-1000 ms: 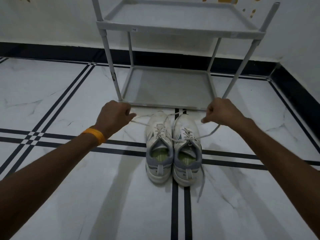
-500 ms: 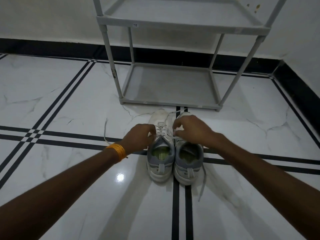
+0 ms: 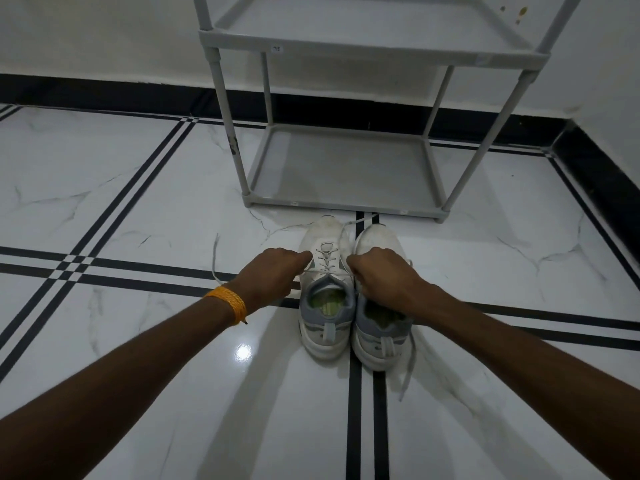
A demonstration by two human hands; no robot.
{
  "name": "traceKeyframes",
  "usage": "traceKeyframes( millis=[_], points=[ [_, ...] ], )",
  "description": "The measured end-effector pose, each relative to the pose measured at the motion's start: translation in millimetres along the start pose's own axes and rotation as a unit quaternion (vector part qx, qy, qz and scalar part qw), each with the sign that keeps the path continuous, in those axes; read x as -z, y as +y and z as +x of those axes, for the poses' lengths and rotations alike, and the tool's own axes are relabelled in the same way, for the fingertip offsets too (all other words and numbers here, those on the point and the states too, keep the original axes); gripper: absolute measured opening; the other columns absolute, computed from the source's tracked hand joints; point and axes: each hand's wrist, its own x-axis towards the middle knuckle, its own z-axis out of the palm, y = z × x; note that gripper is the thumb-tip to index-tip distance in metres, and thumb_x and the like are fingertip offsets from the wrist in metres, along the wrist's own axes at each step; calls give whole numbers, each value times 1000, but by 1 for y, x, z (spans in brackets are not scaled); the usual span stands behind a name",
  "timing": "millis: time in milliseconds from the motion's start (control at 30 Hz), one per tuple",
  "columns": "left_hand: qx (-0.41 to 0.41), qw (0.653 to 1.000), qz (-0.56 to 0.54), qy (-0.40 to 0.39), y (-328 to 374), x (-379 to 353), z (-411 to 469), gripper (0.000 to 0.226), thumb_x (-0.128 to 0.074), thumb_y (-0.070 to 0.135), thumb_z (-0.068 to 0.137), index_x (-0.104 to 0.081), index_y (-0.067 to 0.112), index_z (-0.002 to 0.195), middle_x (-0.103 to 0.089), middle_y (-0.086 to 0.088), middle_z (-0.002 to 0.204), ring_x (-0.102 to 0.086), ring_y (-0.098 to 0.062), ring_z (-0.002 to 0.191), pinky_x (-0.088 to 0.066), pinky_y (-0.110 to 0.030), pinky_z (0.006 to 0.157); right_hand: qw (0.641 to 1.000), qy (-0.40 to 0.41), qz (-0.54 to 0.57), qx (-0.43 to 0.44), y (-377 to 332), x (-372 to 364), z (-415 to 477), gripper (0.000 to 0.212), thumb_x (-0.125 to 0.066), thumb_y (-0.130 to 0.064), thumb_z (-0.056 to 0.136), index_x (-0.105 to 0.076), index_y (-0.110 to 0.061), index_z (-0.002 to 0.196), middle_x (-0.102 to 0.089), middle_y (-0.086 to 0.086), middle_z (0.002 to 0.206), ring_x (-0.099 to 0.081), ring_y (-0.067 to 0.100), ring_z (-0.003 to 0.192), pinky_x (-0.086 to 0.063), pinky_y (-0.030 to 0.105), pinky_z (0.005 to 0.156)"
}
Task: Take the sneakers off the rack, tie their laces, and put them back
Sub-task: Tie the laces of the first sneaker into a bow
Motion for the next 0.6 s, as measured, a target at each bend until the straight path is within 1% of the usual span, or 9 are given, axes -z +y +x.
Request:
traceKeyframes(
  millis=[100, 300, 367, 467, 533, 600],
  points=[
    [-7, 1000, 4, 2, -1, -3, -5, 47, -72, 6, 80, -53, 11, 122, -70, -12, 111, -65, -28, 91, -42, -25, 72, 1000, -12, -24, 7, -3, 1, 1, 23, -61, -4, 81, -57, -4, 104, -64, 22, 102, -62, 36, 90, -30, 31, 65],
    [-2, 1000, 6, 4, 0, -6, -6, 46, -72, 9, 82, -51, 12, 124, -70, -12, 111, -65, -27, 90, -42, -25, 72, 1000, -22, -21, -6, -7, -1, 0, 27, -61, -4, 84, -57, -3, 111, -63, 22, 108, -62, 37, 96, -31, 30, 67],
    [1, 1000, 1, 10, 1, -6, -7, 41, -70, 11, 85, -52, 12, 122, -70, -12, 111, -65, -27, 90, -43, -25, 72, 1000, -24, -8, -12, -8, 0, -1, 25, -60, -3, 84, -58, -2, 108, -63, 22, 107, -62, 36, 96, -30, 29, 67],
    [11, 1000, -2, 18, 2, -6, -10, 28, -65, 11, 87, -54, 10, 113, -71, -12, 104, -61, -26, 80, -37, -25, 67, 999, -38, 23, -23, -8, 1, 0, 12, -61, -6, 83, -59, -3, 95, -64, 20, 101, -61, 33, 87, -33, 30, 65],
    [39, 999, -10, 7, 0, -9, -12, 21, -63, 16, 90, -55, 11, 109, -71, -11, 102, -59, -24, 77, -40, -25, 67, 997, -49, 53, -33, -6, 0, -1, 8, -61, -7, 83, -60, -3, 89, -66, 17, 96, -57, 28, 79, -38, 31, 65],
    [88, 994, -61, 3, -2, -12, -13, 13, -56, 20, 94, -58, 10, 103, -72, -12, 97, -59, -24, 75, -42, -26, 66, 994, -48, 88, -36, -5, 0, -2, 7, -60, -8, 85, -63, -3, 88, -67, 15, 91, -59, 26, 80, -43, 32, 66]
  ],
)
